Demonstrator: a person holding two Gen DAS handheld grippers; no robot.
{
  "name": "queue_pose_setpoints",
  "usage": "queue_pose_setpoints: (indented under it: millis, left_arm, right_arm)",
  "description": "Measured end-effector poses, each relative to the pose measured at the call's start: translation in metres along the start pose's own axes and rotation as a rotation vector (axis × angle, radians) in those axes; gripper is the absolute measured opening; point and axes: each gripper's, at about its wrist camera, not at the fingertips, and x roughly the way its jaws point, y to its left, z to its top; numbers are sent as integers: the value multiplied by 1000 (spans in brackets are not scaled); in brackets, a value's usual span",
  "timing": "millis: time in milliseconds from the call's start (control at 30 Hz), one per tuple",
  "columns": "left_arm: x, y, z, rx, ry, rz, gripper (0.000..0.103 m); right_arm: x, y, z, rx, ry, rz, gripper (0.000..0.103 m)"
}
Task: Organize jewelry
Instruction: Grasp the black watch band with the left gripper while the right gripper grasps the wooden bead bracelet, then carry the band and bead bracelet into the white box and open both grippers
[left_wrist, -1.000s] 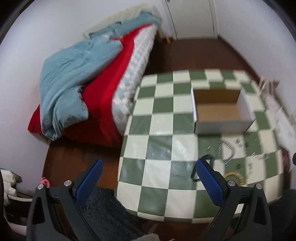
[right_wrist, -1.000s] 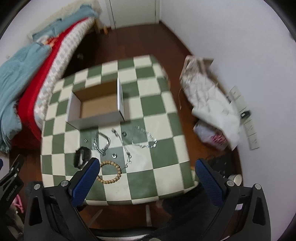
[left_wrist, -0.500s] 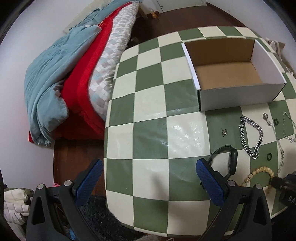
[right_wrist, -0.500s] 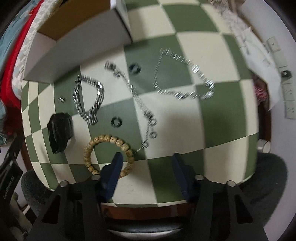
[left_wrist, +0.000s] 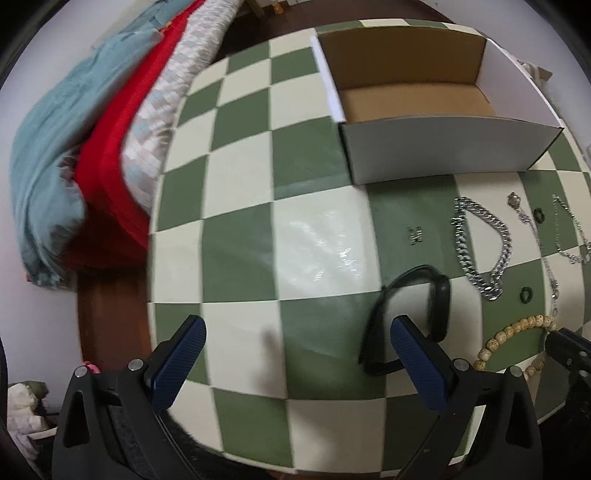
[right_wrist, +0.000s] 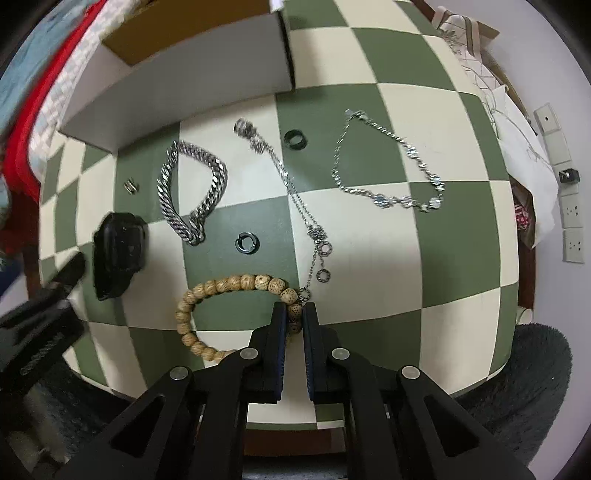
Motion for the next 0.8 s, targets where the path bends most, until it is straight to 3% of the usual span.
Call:
queue_pose_setpoints:
  millis: [67,167,233,267,433,600,800]
  left_arm:
    - [7,-4,2,-4,20,-31,83]
    - [18,-6,2,-12,50,-85,45]
    - [20,-6,1,-31,40,-139,14]
    - [20,-6,0,-34,39,-149,9]
    - [9,-3,-6,-50,5,-168,3]
    - [-26,7,-9,-70,-66,-192,3]
    - [-80,24,20,-106,-186,-236,3]
  right_arm:
    - [-12,-1,-2,-2,-19,13,9]
    - [-25,0,-6,-11,-39,25,9]
    - [-32,2,-10,-17,-49,35,9]
    - [-36,3,-3,-19,-51,40,9]
    - [-55,15,14,-26,-68,83,9]
    - [-80,14,40,-42,-115,134,9]
    - [-128,20,64,-72,-198,187,9]
